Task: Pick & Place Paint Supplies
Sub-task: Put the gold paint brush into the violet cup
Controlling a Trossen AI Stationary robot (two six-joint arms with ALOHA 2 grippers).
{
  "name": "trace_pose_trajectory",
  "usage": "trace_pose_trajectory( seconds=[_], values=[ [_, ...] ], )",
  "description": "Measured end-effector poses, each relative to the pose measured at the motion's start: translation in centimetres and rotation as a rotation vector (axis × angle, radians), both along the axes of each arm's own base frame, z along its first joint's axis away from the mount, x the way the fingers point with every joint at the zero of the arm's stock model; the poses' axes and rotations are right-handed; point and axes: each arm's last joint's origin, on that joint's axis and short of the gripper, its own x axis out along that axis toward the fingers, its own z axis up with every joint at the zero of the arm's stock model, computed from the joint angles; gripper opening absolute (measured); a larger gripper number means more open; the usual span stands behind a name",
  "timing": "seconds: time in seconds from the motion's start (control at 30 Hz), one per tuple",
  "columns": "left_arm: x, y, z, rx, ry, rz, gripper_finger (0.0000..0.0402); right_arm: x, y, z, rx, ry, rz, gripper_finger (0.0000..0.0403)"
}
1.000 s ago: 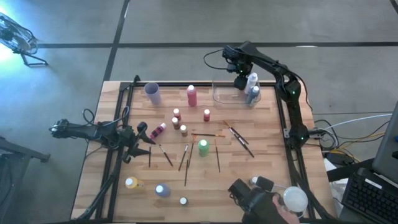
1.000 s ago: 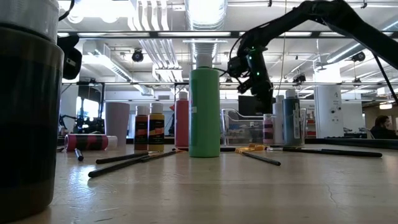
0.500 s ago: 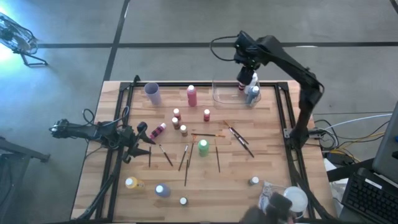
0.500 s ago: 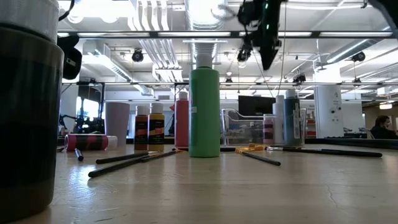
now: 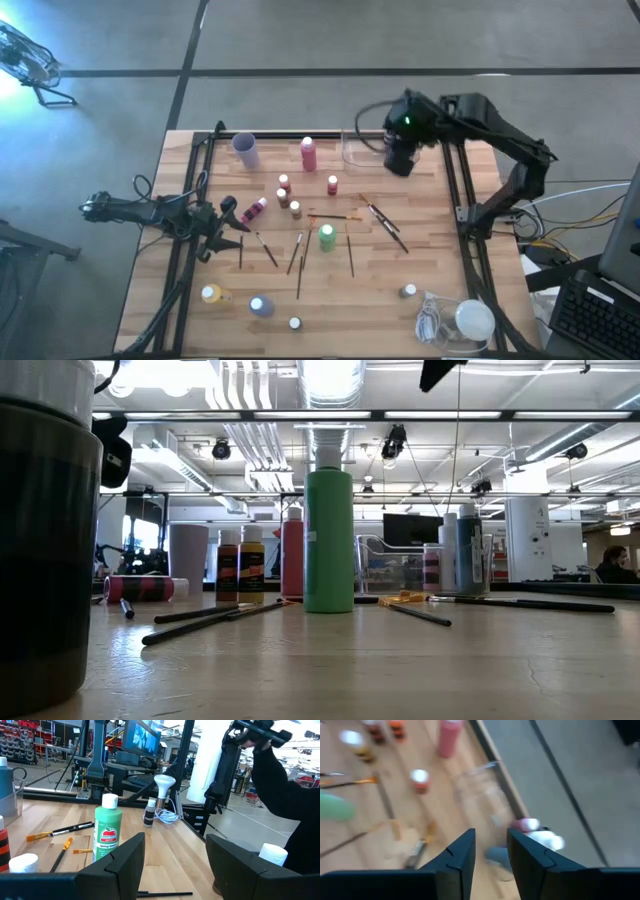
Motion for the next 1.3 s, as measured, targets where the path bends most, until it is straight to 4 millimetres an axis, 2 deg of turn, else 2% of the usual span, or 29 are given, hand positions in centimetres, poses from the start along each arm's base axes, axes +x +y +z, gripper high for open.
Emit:
trace_pose_trajectory(
  seconds=[0.17, 0.4, 0.63, 0.93, 1.13, 1.3],
  values=[
    [0.0, 0.0, 0.0, 0.000, 0.000, 0.000, 0.0216, 0.9, 2.9, -1.3, 0.066, -0.012, -0.007, 0.0081],
    [0.0, 0.0, 0.0, 0.000, -0.001, 0.000, 0.0216, 3.3, 4.3, -7.0, 0.096, 0.112, 0.009, 0.0071],
    [0.0, 0.0, 0.0, 0.000, 0.000, 0.000, 0.0216, 5.1, 3.8, -12.2, 0.097, 0.095, -0.004, 0.0108],
    [0.0, 0.0, 0.0, 0.000, 0.000, 0.000, 0.0216, 5.1, 1.7, -17.2, 0.113, 0.097, -0.089, 0.0169],
    [0.0, 0.0, 0.0, 0.000, 0.000, 0.000, 0.0216, 4.7, 0.9, -19.6, 0.120, 0.108, -0.120, 0.0189],
    [0.0, 0.0, 0.0, 0.000, 0.000, 0.000, 0.0216, 5.4, 0.6, -20.5, 0.100, 0.019, -0.102, 0.0190]
  ],
)
